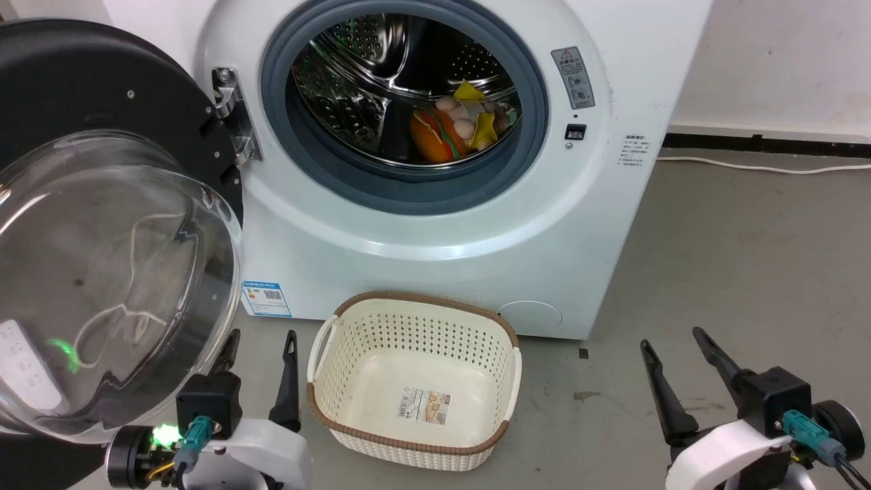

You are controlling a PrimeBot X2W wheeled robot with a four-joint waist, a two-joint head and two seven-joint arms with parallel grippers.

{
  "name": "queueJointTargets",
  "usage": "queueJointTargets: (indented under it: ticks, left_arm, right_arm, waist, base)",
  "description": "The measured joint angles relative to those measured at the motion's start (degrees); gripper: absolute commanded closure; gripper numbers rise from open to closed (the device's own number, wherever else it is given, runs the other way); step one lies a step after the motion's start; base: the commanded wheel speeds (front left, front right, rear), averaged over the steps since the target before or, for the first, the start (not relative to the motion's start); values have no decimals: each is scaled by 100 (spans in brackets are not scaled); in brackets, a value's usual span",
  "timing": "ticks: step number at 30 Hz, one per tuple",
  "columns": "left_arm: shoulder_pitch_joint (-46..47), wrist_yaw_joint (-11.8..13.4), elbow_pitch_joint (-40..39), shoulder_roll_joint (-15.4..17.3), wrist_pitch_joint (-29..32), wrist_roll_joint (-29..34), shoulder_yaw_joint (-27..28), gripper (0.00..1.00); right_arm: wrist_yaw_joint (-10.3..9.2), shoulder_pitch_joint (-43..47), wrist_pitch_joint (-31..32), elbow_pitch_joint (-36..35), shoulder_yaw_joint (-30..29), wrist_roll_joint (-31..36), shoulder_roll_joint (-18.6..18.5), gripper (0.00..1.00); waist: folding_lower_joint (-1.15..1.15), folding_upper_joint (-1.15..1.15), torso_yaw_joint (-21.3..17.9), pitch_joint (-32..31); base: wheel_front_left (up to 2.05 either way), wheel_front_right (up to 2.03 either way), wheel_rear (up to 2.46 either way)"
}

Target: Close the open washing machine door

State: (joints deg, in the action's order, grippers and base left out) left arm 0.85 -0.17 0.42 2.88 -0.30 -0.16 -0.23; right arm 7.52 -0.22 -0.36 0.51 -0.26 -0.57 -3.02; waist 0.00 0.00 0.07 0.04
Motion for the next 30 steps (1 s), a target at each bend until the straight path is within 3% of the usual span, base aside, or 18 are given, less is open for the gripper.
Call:
queueJointTargets:
  ticks: [12, 30]
  left_arm:
    - [5, 0, 31, 5, -136, 0, -88, 0]
    - [5, 57, 41, 56, -354, -2, -149, 0]
  right_arm:
    - [0, 0, -153, 46, -45, -62, 0, 0]
    - [0, -5, -364, 157, 166, -141, 0, 0]
  waist:
    - [0, 0, 186, -12]
    - [0, 0, 822, -38]
  base:
    - [0, 0, 0]
    - [0, 0, 0]
